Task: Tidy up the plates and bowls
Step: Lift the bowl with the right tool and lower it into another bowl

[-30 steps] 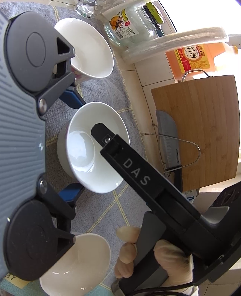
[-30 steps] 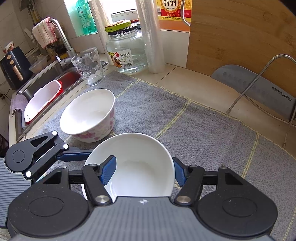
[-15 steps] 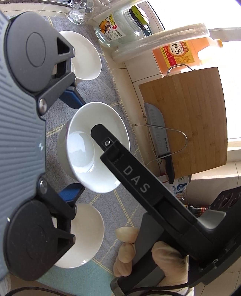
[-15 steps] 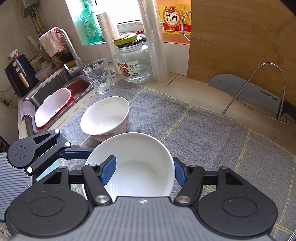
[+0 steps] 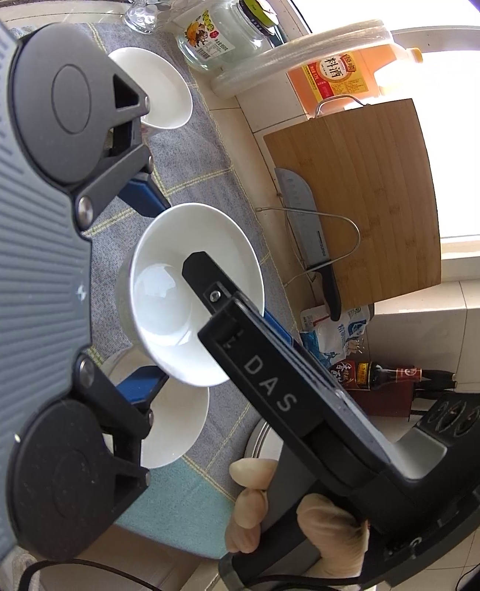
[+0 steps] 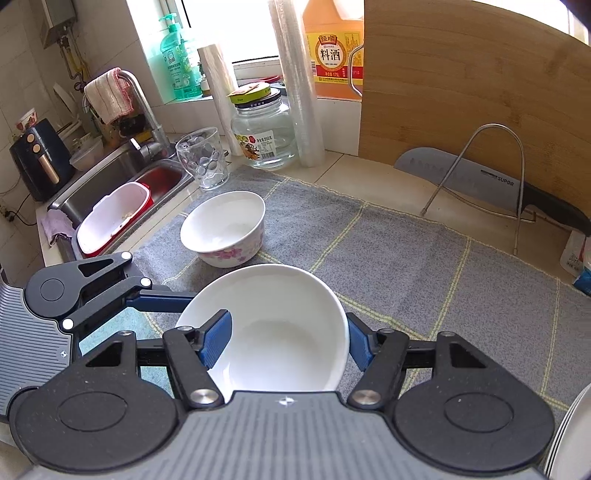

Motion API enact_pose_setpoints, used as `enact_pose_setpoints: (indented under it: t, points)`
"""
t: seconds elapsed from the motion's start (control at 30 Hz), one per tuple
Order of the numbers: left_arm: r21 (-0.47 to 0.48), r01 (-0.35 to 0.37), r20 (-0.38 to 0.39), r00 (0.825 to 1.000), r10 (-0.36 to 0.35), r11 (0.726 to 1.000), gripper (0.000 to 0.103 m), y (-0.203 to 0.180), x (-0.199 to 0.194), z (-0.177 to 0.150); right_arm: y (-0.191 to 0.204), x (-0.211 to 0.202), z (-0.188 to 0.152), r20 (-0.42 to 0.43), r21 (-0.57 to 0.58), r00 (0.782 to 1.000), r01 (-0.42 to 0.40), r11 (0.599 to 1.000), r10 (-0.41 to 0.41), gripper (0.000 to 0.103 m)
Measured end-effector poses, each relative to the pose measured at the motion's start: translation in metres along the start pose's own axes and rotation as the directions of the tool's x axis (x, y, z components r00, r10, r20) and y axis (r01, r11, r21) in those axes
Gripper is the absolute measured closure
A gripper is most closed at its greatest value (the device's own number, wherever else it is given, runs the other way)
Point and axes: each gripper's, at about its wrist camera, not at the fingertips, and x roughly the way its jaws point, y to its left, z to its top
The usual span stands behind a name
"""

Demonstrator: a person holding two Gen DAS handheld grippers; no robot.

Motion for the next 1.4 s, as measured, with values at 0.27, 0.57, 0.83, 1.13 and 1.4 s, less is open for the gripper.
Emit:
enact_pose_setpoints:
  t: [0.27, 0.57, 0.83, 1.13, 1.4]
  points:
    - [0.037, 0.051, 0.010, 0.999, -0.052, 0.998, 0.016, -0.016, -0.001, 0.004, -0.006, -0.022, -0.019, 0.021, 0.041, 0.999, 0.036, 0.999, -0.037, 0.032]
    - [0.068, 0.114, -0.004, 0.994, -0.114, 0.991, 0.016, -0.034, 0.007, 0.003, -0.016, -0.035, -0.041, 0.018, 0.096, 0.997, 0.070, 0.993, -0.072, 0.031]
    - [0.078, 0.157, -0.033, 0.987, -0.155, 0.985, 0.016, -0.044, 0.016, -0.001, -0.023, -0.032, -0.058, -0.012, 0.127, 0.996, 0.092, 0.988, -0.092, 0.031]
    - [0.088, 0.179, -0.062, 0.983, -0.174, 0.980, 0.016, -0.049, 0.022, -0.006, -0.026, -0.028, -0.068, -0.035, 0.137, 0.995, 0.095, 0.986, -0.091, 0.031]
    - [0.104, 0.187, -0.080, 0.981, -0.180, 0.977, 0.016, -0.051, 0.028, -0.008, -0.029, -0.025, -0.074, -0.044, 0.140, 0.995, 0.099, 0.985, -0.094, 0.030]
